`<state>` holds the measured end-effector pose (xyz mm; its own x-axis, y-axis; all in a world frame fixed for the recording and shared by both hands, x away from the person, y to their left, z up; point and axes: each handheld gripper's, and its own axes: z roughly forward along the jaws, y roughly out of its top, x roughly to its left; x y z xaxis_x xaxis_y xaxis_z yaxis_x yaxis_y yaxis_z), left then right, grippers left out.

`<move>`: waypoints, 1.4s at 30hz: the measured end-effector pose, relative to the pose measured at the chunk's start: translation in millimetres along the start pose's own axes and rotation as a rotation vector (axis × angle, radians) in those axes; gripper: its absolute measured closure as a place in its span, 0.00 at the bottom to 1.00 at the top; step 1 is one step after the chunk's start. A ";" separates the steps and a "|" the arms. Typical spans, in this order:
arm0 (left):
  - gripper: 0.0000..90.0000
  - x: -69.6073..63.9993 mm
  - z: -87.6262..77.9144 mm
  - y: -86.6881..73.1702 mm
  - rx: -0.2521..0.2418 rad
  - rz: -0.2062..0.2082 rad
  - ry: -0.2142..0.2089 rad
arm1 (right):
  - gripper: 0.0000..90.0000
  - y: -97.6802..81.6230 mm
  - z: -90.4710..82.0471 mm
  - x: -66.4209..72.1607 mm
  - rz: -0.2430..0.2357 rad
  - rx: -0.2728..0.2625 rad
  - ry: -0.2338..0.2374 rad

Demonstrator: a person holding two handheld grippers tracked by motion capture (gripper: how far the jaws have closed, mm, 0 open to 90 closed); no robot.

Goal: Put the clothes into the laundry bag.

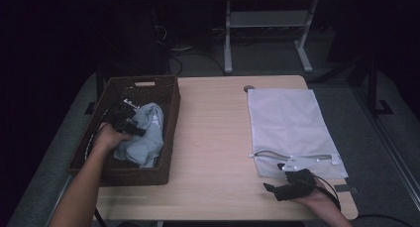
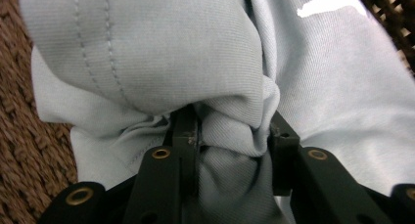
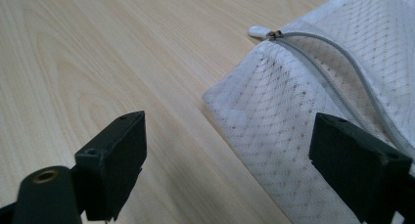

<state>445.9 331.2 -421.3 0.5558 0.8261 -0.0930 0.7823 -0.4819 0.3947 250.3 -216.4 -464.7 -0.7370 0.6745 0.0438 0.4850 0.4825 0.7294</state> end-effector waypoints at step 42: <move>0.75 -24.1 -132.5 9.0 -0.312 -0.050 -0.125 | 0.15 0.2 -1.8 -2.3 0.023 -0.011 -0.005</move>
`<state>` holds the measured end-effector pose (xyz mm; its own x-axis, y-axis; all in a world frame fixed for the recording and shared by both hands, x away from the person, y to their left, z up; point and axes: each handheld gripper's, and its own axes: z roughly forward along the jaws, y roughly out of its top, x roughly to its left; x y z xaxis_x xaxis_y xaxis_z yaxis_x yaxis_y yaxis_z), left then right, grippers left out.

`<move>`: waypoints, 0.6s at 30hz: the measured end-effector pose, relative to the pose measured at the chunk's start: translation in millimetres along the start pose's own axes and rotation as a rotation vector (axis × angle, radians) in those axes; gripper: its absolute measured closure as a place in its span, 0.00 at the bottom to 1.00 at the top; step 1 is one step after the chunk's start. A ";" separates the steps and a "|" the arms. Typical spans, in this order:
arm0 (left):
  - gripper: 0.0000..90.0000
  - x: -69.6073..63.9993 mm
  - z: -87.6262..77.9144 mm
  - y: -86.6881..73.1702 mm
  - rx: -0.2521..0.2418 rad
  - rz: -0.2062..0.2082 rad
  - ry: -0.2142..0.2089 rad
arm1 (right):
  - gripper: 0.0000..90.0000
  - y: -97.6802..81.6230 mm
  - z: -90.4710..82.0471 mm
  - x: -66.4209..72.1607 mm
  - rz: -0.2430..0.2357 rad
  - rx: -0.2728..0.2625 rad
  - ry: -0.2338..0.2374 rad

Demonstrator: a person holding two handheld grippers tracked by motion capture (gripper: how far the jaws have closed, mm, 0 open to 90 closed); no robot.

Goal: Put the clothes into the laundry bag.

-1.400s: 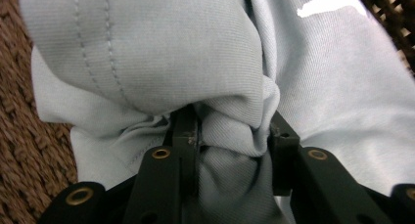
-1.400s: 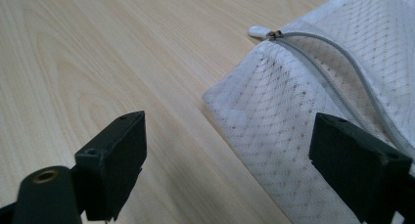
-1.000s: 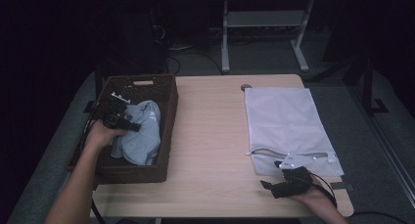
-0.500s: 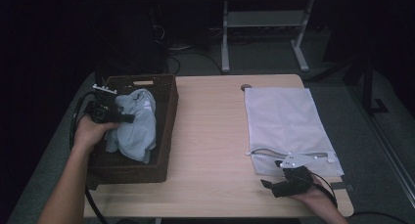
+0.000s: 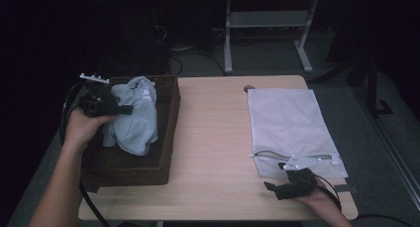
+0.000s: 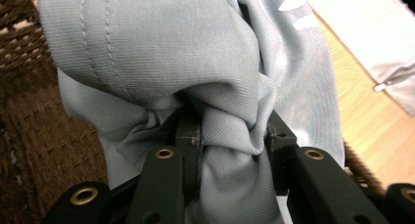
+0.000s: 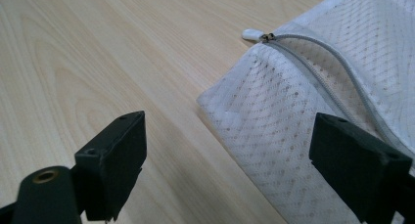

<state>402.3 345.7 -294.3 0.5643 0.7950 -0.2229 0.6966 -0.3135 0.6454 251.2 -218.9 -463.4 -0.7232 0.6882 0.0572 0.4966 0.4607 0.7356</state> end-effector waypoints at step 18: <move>0.75 -46.8 -21.4 28.6 -0.051 0.085 -0.100 | 0.15 -0.7 -0.1 -2.1 0.009 -0.009 0.006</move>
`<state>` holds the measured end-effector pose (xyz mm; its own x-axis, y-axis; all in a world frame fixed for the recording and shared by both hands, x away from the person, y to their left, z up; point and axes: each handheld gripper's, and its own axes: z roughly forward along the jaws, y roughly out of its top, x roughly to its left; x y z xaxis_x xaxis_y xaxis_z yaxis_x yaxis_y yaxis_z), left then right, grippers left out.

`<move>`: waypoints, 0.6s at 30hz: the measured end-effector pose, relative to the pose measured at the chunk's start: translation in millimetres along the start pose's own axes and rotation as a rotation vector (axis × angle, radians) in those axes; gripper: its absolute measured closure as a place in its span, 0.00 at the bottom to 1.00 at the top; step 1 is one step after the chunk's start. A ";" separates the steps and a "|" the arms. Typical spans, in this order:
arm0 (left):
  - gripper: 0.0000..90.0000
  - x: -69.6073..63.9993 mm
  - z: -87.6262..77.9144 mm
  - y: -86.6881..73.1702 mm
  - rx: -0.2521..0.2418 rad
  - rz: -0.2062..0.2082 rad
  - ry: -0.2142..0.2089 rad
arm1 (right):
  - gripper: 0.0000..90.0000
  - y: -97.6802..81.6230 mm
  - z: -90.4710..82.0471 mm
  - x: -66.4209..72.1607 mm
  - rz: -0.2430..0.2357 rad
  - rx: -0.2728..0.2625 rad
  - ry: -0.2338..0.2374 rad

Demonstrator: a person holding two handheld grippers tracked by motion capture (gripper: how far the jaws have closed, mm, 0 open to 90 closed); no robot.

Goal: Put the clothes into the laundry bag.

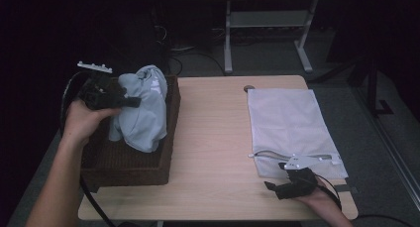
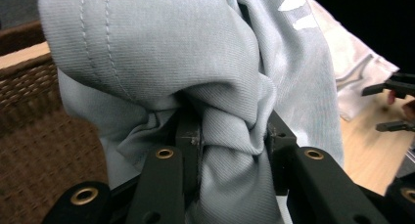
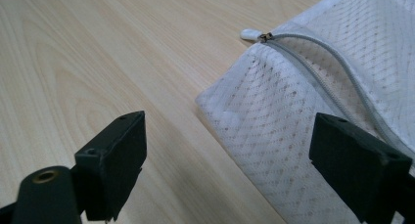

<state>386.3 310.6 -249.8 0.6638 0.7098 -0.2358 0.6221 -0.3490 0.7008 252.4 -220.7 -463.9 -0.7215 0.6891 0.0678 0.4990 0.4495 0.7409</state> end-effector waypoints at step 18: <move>0.75 -65.8 16.8 35.8 -0.032 0.109 -0.126 | 0.15 0.7 -2.1 -0.3 0.001 -0.007 -0.004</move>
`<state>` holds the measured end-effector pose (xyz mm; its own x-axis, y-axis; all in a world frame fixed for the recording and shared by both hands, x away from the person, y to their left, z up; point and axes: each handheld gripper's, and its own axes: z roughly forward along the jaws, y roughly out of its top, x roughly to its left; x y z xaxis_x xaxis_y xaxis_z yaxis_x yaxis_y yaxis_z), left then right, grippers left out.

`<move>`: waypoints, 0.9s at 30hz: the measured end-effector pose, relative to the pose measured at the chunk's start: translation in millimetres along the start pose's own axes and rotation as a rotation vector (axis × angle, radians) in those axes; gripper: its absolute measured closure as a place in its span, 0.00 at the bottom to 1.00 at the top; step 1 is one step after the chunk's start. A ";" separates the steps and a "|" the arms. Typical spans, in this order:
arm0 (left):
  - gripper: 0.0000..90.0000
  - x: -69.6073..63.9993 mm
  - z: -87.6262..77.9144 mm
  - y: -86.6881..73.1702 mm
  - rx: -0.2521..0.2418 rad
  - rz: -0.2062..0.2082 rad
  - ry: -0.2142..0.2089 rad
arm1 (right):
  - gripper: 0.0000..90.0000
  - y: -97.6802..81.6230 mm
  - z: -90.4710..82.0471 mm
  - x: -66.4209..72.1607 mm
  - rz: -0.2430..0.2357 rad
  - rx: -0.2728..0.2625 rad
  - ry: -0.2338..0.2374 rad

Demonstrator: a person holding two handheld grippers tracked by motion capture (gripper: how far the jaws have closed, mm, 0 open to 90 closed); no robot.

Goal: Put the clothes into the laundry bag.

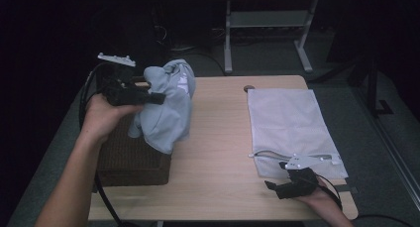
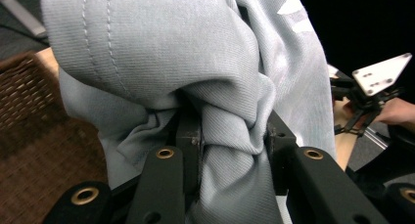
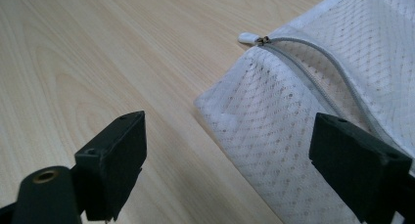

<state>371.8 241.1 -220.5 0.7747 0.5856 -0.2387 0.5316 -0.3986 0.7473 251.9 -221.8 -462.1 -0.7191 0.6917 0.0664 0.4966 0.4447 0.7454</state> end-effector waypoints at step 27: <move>0.75 -53.4 122.3 -13.4 0.076 0.058 -0.153 | 0.15 -0.2 -6.1 -0.9 -0.008 -0.008 -0.005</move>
<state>365.3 128.9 -293.6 0.8445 0.4484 -0.2927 0.5048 -0.4843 0.7146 249.5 -226.0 -458.3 -0.7210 0.6906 0.0570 0.4864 0.4458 0.7515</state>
